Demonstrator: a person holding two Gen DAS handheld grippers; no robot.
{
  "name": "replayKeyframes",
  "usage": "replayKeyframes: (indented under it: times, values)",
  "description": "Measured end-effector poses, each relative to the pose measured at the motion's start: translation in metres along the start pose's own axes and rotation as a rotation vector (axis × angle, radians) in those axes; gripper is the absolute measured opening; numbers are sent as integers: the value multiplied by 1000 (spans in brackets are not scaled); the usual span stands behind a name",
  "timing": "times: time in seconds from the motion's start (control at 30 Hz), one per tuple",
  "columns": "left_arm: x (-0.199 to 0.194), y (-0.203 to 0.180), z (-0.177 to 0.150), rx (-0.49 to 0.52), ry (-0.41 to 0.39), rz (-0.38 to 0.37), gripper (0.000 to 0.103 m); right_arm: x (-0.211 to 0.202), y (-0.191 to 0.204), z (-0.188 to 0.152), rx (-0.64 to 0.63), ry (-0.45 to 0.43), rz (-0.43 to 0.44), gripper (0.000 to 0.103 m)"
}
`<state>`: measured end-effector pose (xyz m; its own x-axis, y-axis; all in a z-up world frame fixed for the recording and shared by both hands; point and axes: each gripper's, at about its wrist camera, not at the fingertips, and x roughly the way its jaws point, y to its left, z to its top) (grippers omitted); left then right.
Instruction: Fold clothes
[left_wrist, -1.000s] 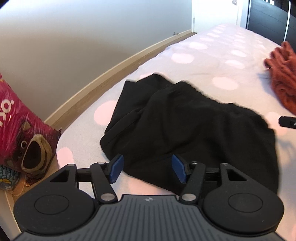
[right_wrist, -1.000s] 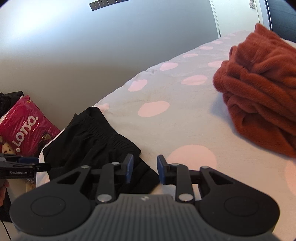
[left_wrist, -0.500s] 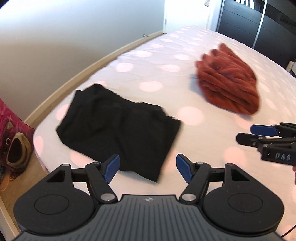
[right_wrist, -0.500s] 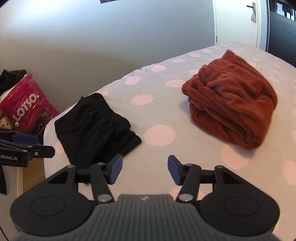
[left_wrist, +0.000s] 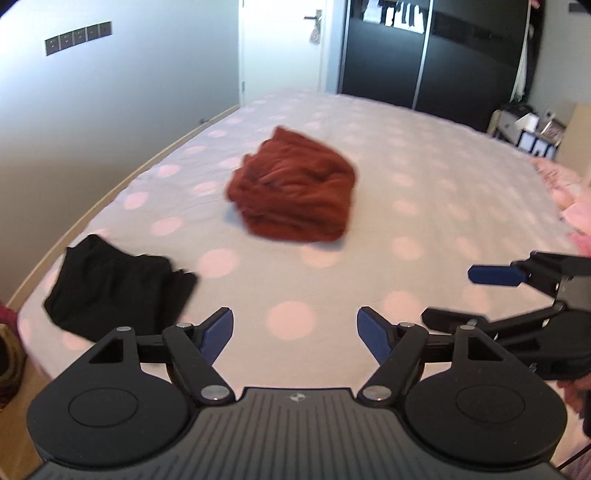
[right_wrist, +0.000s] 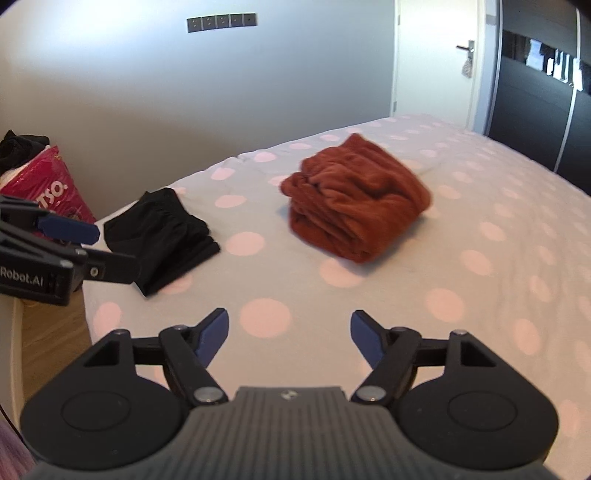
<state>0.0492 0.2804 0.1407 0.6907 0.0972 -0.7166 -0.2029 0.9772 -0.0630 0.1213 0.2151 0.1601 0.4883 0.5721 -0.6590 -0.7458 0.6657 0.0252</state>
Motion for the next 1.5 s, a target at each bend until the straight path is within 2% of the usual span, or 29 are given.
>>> replayKeyframes:
  times: [0.13,0.2,0.33,0.5,0.6,0.67,0.77,0.87,0.97,1.17,1.27,1.33,1.5]
  values:
    - [-4,-55,-14,-17,-42,-77,75,-49,-34,-29,39,-19,-79,79]
    - [-4,-81,-24,-26,-58,-124,75,-74,-50,-44,74,-30,-126,83]
    - [-4,-134,-48,19,-103,-188,76,-121,-78,-76,124,-67,-245,88]
    - [-6,-190,-78,63,-170,-226,78,-167,-107,-124,233,-112,-384,93]
    - [-8,-215,-97,110,-217,-194,79,-190,-116,-159,313,-159,-442,96]
    - [-10,-227,-112,121,-269,-176,80,-200,-116,-180,344,-182,-479,97]
    - [-10,-247,-134,171,-283,-184,80,-209,-110,-203,358,-195,-535,97]
    - [-5,-257,-151,164,-244,-206,79,-211,-105,-221,350,-184,-566,98]
    - [2,-263,-162,125,-172,-255,80,-213,-104,-237,330,-154,-595,98]
    - [2,-279,-155,135,-150,-293,80,-222,-122,-254,331,-75,-602,98]
    - [-3,-288,-152,147,-169,-317,80,-232,-126,-256,326,-89,-631,99]
    - [-3,-292,-153,165,-181,-299,80,-237,-129,-258,362,-125,-638,100]
    - [9,-292,-159,175,-179,-273,80,-230,-129,-263,414,-152,-634,100]
